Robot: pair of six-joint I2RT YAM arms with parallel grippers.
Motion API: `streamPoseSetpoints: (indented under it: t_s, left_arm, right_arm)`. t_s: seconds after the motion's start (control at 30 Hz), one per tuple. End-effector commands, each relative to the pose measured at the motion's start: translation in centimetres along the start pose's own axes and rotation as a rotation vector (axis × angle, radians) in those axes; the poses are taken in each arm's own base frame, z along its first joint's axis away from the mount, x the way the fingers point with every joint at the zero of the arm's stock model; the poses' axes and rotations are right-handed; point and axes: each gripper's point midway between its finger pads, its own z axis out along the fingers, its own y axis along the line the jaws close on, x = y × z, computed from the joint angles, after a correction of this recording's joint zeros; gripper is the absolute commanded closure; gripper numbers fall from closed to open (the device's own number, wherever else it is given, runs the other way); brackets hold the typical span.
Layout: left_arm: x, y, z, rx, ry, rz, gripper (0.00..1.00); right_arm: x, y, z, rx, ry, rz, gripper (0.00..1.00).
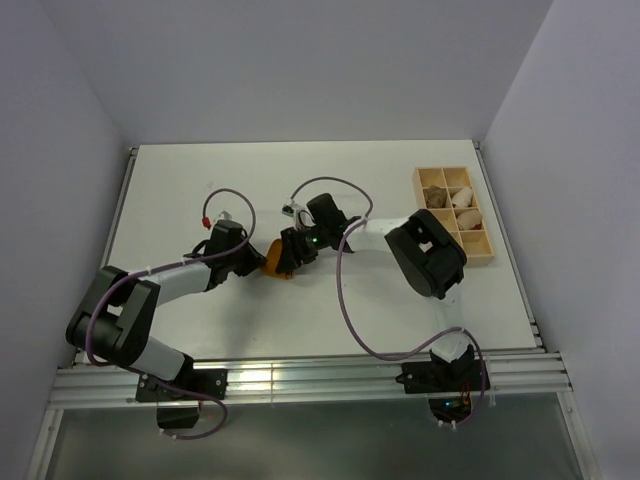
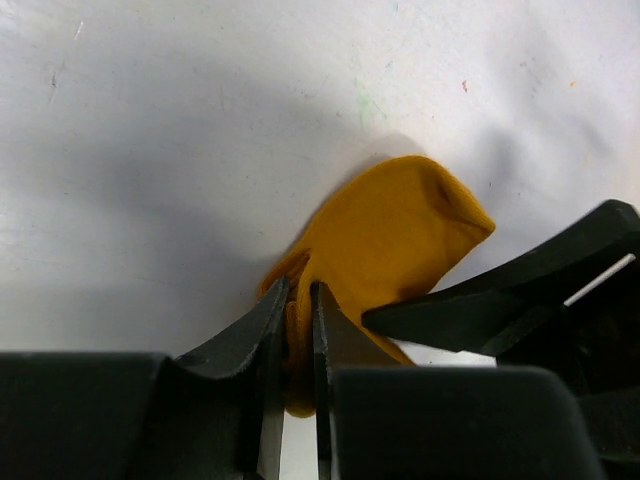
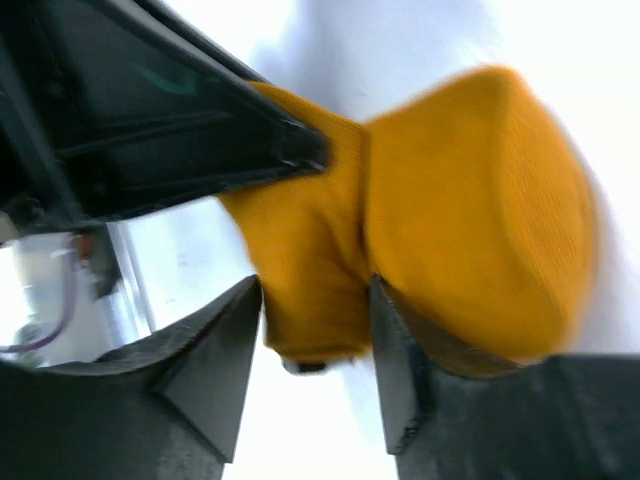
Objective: Roll the socks
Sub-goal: Roll the sock at the center of the board.
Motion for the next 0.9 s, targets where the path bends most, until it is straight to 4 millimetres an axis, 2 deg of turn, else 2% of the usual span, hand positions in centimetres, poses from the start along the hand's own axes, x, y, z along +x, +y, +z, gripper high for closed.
streamPoseSetpoints:
  t_s: [0.0, 0.2, 0.3, 0.33, 0.4, 0.43, 0.6, 0.73, 0.87]
  left_arm:
    - [-0.2, 0.6, 0.1, -0.057, 0.000, 0.059, 0.91]
    - [-0.2, 0.2, 0.1, -0.065, 0.001, 0.087, 0.91]
    - [-0.4, -0.3, 0.1, -0.056, -0.001, 0.098, 0.91]
    - [-0.3, -0.2, 0.1, -0.057, 0.000, 0.103, 0.91]
    - [-0.3, -0.5, 0.2, -0.052, 0.002, 0.107, 0.91]
    - [-0.3, -0.6, 0.2, -0.050, 0.005, 0.110, 0.91]
    - [0.0, -0.5, 0.2, -0.066, 0.019, 0.124, 0.91]
    - [0.1, -0.6, 0.3, -0.069, 0.028, 0.133, 0.91]
    - [0.0, -0.9, 0.2, -0.064, 0.027, 0.135, 0.91]
  right_arm:
    - [2.0, -3.4, -1.7, 0.249, 0.024, -0.024, 0.43]
    - [-0.6, -1.6, -4.3, 0.383, -0.082, -0.222, 0.36]
    - [-0.8, -0.8, -5.0, 0.466, -0.109, -0.324, 0.35]
    - [-1.3, 0.1, -4.8, 0.465, -0.133, -0.367, 0.34]
    - [-1.7, 0.4, -5.2, 0.513, -0.160, -0.419, 0.33]
    - [-2.5, 1.2, -5.7, 0.520, -0.193, -0.480, 0.33]
    - [-2.8, 4.3, -4.9, 0.535, -0.198, -0.674, 0.32]
    - [-2.5, 4.8, -3.6, 0.554, -0.160, -0.747, 0.32]
    - [-2.0, 4.0, -2.1, 0.600, -0.111, -0.801, 0.32]
